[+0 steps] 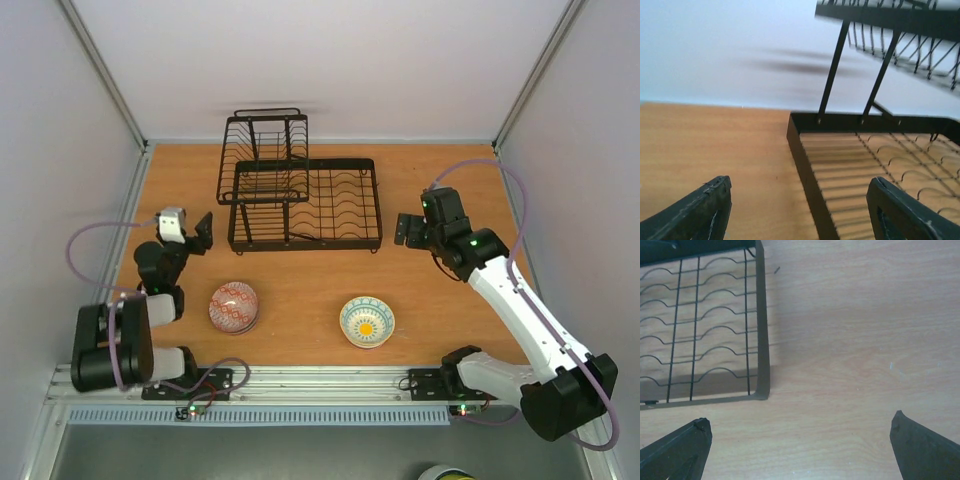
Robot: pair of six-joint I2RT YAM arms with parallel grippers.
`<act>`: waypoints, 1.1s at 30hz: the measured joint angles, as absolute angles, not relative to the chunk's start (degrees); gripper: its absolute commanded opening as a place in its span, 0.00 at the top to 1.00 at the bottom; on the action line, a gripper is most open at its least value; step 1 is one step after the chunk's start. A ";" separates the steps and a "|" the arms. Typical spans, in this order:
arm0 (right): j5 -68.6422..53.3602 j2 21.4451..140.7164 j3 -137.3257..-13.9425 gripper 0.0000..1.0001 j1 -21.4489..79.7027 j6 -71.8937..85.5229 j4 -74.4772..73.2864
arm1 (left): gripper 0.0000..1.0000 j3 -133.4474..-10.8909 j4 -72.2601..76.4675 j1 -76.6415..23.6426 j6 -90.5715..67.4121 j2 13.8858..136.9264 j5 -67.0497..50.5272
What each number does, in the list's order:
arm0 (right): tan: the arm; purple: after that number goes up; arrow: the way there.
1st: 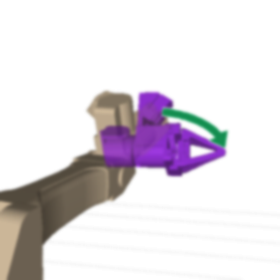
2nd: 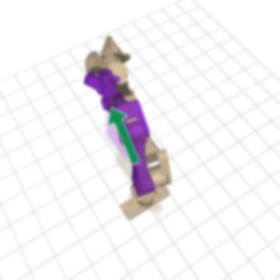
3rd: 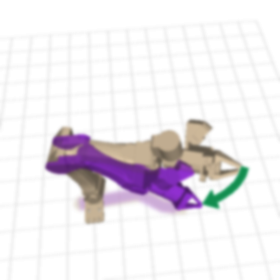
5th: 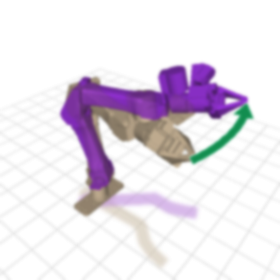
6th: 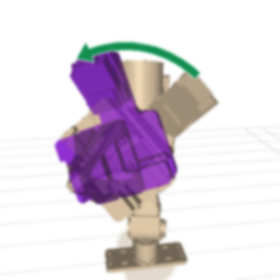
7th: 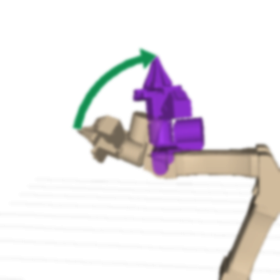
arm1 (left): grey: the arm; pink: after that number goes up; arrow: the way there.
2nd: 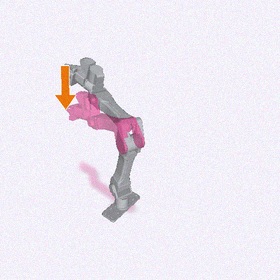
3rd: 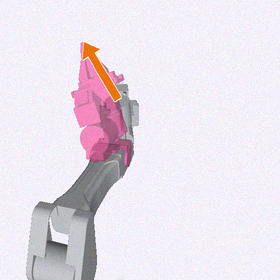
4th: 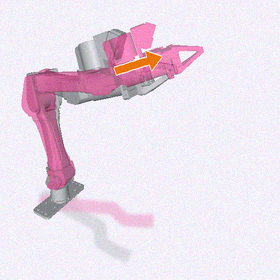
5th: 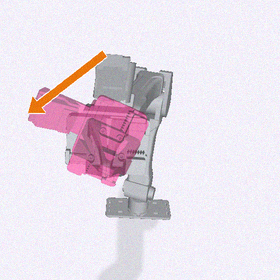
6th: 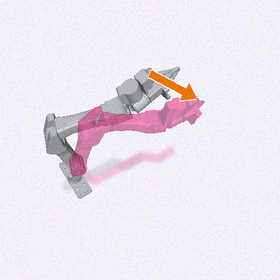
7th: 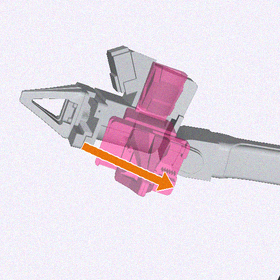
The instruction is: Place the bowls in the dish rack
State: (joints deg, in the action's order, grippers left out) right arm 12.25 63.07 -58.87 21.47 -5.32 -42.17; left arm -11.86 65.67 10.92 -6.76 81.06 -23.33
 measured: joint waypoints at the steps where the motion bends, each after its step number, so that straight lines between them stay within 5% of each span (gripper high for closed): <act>1: 12.36 62.89 -58.87 0.01 21.50 -4.93 -42.83 | 0.17 -12.64 63.05 10.98 -6.83 77.80 -23.31; 3: 12.78 62.76 -58.89 0.01 21.54 -4.08 -44.64 | 0.02 -15.03 58.57 11.60 -6.28 72.44 -23.94; 8: 14.09 61.82 -58.98 0.01 21.56 -1.02 -49.34 | 0.01 -25.19 44.03 14.15 -3.38 68.53 -27.81; 13: 10.98 57.49 -58.98 0.02 21.56 -0.21 -51.07 | 0.20 -41.80 20.58 14.15 2.76 69.34 -33.28; 16: 6.81 55.40 -59.00 0.15 21.58 -1.10 -51.29 | 0.30 -45.12 11.11 13.72 6.39 68.12 -34.44; 23: -3.44 59.22 -59.29 0.44 21.98 -1.23 -56.47 | 0.35 -51.27 -6.50 11.00 6.92 67.92 -31.97; 33: -11.27 54.19 -51.68 0.52 26.26 2.79 -62.89 | 0.41 -51.00 -22.87 8.54 5.98 58.57 -40.73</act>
State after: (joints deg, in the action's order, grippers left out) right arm -11.27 54.19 -51.68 26.26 2.79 -62.89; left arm -51.00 -22.87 8.54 5.98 58.57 -40.73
